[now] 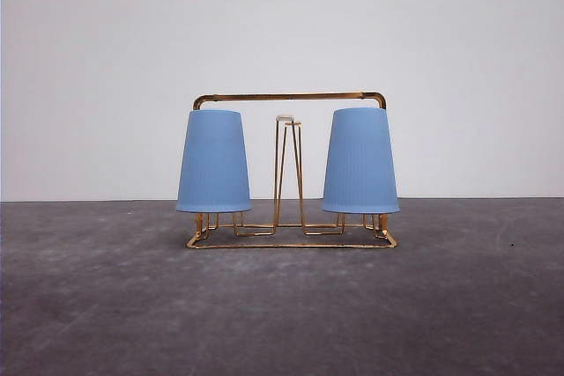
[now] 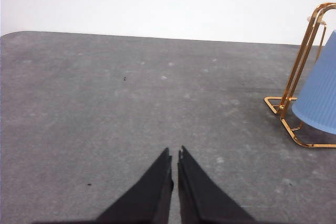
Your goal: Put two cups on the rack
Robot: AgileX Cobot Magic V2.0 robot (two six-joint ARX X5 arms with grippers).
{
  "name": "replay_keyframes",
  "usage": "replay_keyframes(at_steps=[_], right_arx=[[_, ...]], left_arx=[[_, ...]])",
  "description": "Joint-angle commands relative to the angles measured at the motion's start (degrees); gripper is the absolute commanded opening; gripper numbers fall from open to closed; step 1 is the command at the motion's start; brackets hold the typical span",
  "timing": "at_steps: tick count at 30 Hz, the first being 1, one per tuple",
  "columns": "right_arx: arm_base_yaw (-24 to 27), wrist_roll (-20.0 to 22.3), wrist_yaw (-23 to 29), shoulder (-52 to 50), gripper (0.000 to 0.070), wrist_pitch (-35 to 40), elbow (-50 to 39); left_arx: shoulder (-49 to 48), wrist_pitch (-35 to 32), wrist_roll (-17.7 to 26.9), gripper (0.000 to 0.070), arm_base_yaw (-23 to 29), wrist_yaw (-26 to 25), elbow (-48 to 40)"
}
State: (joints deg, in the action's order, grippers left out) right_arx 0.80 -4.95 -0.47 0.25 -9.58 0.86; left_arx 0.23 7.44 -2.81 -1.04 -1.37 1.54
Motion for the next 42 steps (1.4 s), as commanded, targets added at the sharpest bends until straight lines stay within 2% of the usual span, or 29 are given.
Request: replay_keyframes(at_steps=[1, 42], right_arx=[[-0.02, -0.65, -0.02, -0.04, 0.0025, 0.67, -0.17], [-0.02, -0.66, -0.02, -0.04, 0.0025, 0.66, -0.17]], left_arx=[[-0.04, -0.7, -0.48, 0.0, -0.09, 0.11, -0.83], [-0.04, -0.7, -0.48, 0.0, -0.09, 0.11, -0.81]])
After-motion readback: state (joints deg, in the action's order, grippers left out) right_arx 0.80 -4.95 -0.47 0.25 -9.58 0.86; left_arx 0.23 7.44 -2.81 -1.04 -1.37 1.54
